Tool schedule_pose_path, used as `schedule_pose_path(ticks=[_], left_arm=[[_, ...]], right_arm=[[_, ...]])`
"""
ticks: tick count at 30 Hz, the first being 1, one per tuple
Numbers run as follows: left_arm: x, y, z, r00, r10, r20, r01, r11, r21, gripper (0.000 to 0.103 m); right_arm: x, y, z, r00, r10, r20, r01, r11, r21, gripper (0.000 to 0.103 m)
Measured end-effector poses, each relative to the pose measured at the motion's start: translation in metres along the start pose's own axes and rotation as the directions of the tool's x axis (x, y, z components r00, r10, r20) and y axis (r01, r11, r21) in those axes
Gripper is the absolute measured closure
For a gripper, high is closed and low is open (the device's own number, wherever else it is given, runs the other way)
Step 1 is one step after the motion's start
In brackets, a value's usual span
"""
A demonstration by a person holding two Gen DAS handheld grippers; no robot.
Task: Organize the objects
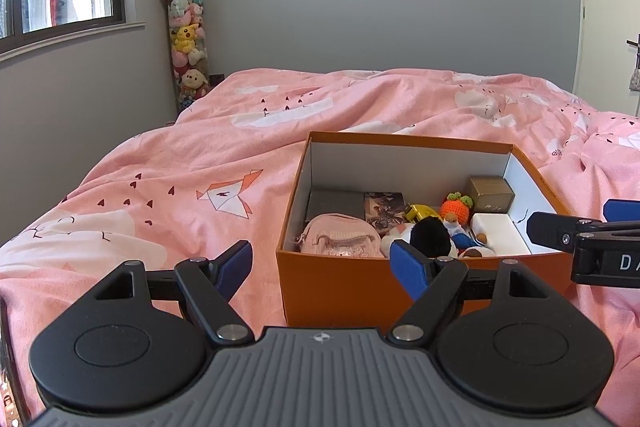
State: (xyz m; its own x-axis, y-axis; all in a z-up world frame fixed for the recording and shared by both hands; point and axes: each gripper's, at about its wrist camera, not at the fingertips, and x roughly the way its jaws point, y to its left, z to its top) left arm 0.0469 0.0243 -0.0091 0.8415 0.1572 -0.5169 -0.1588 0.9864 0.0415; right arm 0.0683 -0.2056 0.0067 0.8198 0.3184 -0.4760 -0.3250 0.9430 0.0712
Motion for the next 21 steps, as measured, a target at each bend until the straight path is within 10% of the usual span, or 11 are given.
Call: schedule_pose_path(ticks=[21], left_arm=[[0.0032, 0.0005, -0.0033, 0.998, -0.006, -0.059, 0.005, 1.000, -0.010, 0.012]], right_arm=[[-0.0008, 0.0007, -0.0012, 1.000, 0.000, -0.005, 0.000, 1.000, -0.008, 0.001]])
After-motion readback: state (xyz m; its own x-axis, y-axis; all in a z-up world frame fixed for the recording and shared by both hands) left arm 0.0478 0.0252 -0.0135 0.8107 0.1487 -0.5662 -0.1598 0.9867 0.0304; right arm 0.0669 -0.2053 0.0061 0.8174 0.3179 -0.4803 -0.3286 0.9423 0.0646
